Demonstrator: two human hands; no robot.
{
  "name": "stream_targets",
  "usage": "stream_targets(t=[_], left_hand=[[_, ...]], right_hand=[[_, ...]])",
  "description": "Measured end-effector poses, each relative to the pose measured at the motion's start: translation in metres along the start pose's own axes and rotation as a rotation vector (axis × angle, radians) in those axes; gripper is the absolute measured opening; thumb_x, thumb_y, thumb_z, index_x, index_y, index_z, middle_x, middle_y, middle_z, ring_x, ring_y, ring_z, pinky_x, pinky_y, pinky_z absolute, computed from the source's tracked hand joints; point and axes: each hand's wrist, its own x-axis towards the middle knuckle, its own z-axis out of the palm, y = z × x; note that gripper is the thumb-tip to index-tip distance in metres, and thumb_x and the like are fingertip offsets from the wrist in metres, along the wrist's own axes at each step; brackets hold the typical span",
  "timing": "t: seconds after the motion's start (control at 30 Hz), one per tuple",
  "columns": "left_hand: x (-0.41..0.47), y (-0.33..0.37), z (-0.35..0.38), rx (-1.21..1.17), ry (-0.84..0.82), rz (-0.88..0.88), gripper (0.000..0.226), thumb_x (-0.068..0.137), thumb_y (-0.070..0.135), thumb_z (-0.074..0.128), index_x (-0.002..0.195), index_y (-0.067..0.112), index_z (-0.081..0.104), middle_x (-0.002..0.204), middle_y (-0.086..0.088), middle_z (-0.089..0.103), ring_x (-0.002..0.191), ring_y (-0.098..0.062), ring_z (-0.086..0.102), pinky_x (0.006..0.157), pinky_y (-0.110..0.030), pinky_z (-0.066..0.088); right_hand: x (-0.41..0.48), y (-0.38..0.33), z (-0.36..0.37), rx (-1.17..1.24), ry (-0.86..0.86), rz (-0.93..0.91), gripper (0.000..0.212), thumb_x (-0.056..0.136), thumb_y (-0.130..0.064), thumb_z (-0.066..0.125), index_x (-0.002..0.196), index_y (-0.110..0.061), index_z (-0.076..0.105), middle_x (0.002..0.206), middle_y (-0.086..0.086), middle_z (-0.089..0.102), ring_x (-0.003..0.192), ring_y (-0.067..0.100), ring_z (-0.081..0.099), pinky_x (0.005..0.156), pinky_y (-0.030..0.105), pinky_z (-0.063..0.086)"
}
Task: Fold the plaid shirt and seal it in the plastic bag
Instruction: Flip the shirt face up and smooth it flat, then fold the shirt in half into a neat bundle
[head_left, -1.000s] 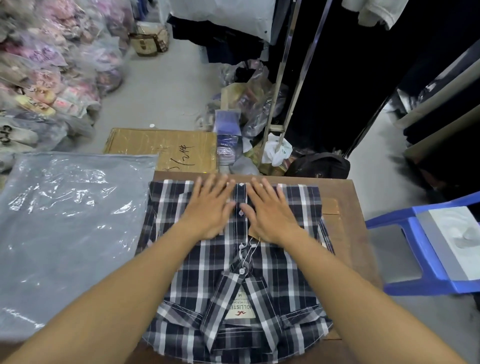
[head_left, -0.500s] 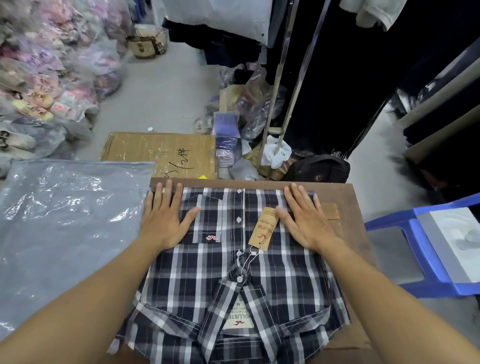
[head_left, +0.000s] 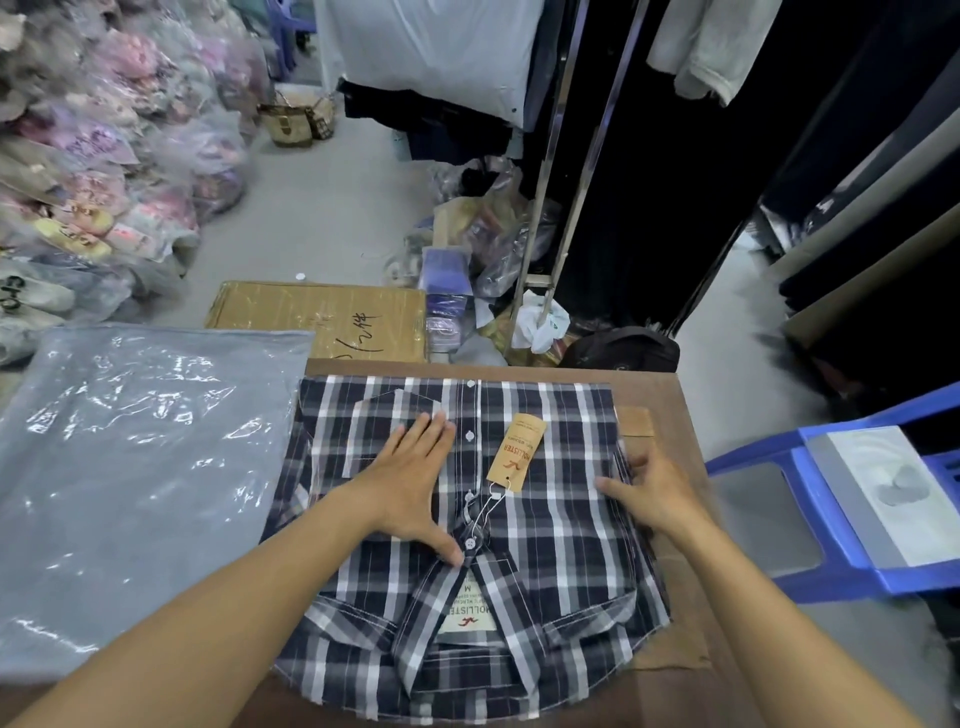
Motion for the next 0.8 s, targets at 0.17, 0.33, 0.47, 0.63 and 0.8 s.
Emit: stream_targets(t=[0.17,0.33,0.47,0.63,0.8], left_hand=[[0.005,0.008,0.006,0.023,-0.026,-0.062,0.163,0.041,0.087,0.07,0.149,0.017,-0.03,0.153,-0.001,-0.044,0.138,-0.022,-0.044,0.119,-0.048,-0.02],[0.005,0.006,0.007,0.058,0.011,-0.073,0.165,0.037,0.093,0.065,0.15,0.018,-0.028,0.155,0.0,-0.041,0.14,-0.022,-0.041,0.12,-0.048,-0.017],[0.005,0.009,0.006,0.064,-0.007,-0.073,0.166,0.035,0.092,0.065,0.149,0.018,-0.03,0.154,-0.001,-0.043,0.139,-0.023,-0.042,0.119,-0.049,-0.019],[0.011,0.016,0.006,0.038,-0.001,-0.076,0.166,0.036,0.091,0.068,0.148,0.019,-0.032,0.153,-0.002,-0.044,0.139,-0.022,-0.042,0.119,-0.049,-0.02],[0.021,0.024,0.002,-0.046,0.015,-0.004,0.165,0.033,0.087,0.07,0.151,0.026,-0.027,0.152,0.007,-0.038,0.142,-0.02,-0.036,0.12,-0.05,-0.015]], right_hand=[[-0.012,0.007,-0.004,0.185,-0.148,0.088,0.027,0.088,-0.027,0.073,0.106,-0.011,0.06,0.091,0.011,0.073,0.061,0.016,0.059,0.053,0.027,0.048],[-0.03,0.001,-0.016,0.23,-0.169,0.008,0.022,0.092,-0.025,0.067,0.102,-0.007,0.061,0.094,0.021,0.075,0.078,0.029,0.072,0.085,0.048,0.058],[-0.057,-0.027,-0.033,0.353,-0.227,-0.132,0.017,0.091,-0.015,0.062,0.108,-0.009,0.064,0.095,0.01,0.078,0.085,0.027,0.075,0.09,0.05,0.058],[-0.087,-0.082,-0.044,0.371,-0.395,-0.281,0.026,0.085,-0.012,0.063,0.111,-0.007,0.064,0.096,0.015,0.073,0.08,0.036,0.065,0.071,0.044,0.051],[-0.106,-0.137,-0.022,0.303,-0.406,-0.364,0.01,0.088,-0.009,0.063,0.094,-0.01,0.055,0.07,0.002,0.055,0.051,0.01,0.053,0.043,0.018,0.038]])
